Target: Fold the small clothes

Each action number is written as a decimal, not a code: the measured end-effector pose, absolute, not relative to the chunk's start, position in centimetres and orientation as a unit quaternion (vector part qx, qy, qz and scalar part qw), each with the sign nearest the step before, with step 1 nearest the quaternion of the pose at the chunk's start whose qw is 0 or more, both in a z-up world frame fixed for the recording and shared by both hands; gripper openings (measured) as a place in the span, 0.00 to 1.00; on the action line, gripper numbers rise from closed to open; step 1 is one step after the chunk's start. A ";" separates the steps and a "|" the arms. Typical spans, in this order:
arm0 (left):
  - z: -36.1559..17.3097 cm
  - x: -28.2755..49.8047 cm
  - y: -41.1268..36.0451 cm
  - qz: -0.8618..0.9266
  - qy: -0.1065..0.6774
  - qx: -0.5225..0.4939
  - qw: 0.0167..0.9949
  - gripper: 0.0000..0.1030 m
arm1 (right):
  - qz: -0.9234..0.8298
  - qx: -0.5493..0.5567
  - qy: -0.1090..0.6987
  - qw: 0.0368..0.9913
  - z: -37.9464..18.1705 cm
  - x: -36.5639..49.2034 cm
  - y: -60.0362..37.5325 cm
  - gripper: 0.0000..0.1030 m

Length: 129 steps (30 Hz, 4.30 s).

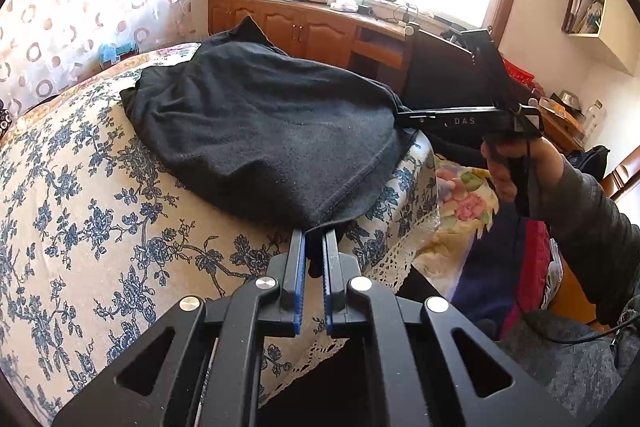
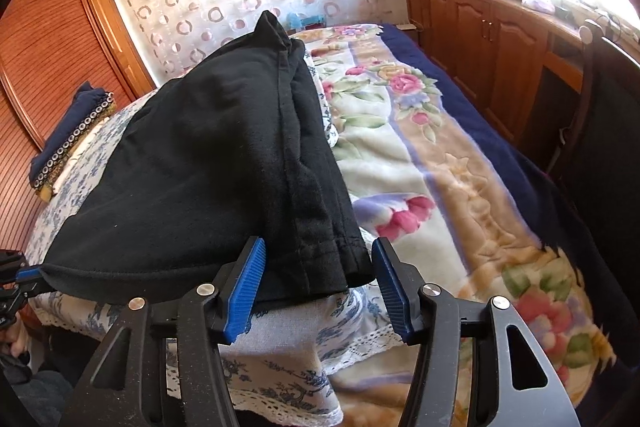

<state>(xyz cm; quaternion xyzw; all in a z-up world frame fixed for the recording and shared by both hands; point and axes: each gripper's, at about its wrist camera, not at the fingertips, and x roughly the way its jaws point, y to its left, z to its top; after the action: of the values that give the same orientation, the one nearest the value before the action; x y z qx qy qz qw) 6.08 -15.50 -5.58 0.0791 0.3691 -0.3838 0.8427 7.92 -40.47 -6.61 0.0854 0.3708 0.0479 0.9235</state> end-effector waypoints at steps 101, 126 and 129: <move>-6.9 36.1 -12.3 -0.295 0.448 -0.042 0.843 0.28 | 0.136 0.036 0.387 0.911 -0.3 28.7 -35.0 0.66; 7.3 23.7 6.6 -0.262 0.266 -0.097 0.923 0.10 | 0.276 -0.062 0.222 0.933 10.0 26.0 -22.6 0.17; 8.2 22.2 12.1 -0.211 0.247 -0.115 0.939 0.09 | 0.315 -0.084 0.207 0.923 11.3 27.9 -17.4 0.17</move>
<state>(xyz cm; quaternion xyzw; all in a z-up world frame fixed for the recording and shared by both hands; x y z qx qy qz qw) 22.22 12.12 8.17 -0.1150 0.2471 -0.2105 0.9388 27.88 -17.38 11.26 -0.0841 0.2068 0.3147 0.9226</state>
